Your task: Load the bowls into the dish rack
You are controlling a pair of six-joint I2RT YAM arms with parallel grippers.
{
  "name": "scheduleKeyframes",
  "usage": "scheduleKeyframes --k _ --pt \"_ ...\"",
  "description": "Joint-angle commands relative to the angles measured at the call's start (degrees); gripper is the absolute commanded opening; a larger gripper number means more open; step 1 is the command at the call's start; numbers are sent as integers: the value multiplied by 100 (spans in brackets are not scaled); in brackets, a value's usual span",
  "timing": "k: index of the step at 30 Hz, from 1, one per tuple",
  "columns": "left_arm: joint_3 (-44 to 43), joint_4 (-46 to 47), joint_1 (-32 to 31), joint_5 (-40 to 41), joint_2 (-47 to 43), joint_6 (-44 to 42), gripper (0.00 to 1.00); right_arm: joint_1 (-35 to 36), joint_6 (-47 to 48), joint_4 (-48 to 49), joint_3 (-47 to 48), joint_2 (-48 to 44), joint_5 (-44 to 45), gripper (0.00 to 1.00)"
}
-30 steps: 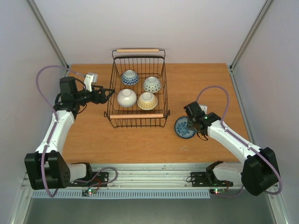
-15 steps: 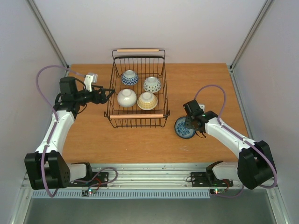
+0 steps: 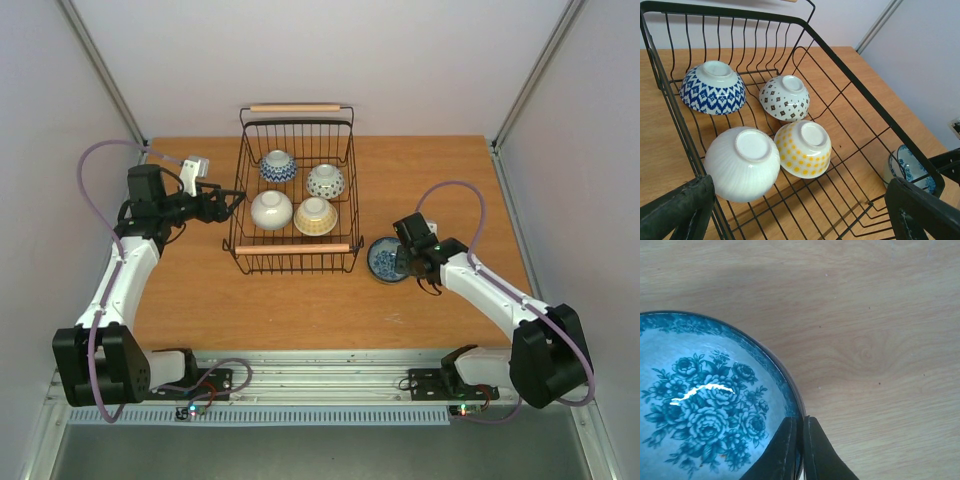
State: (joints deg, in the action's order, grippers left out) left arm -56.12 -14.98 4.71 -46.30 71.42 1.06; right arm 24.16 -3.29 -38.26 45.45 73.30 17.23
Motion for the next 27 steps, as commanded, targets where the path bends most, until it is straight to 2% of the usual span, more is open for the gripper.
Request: scheduleKeyframes --k 1,27 --pt "-73 127 9 -67 13 -17 94 -34 -1 29 -54 -225 92 1" --pt "-88 102 9 -77 -49 -9 94 -34 47 -193 -337 -1811 -167 1"
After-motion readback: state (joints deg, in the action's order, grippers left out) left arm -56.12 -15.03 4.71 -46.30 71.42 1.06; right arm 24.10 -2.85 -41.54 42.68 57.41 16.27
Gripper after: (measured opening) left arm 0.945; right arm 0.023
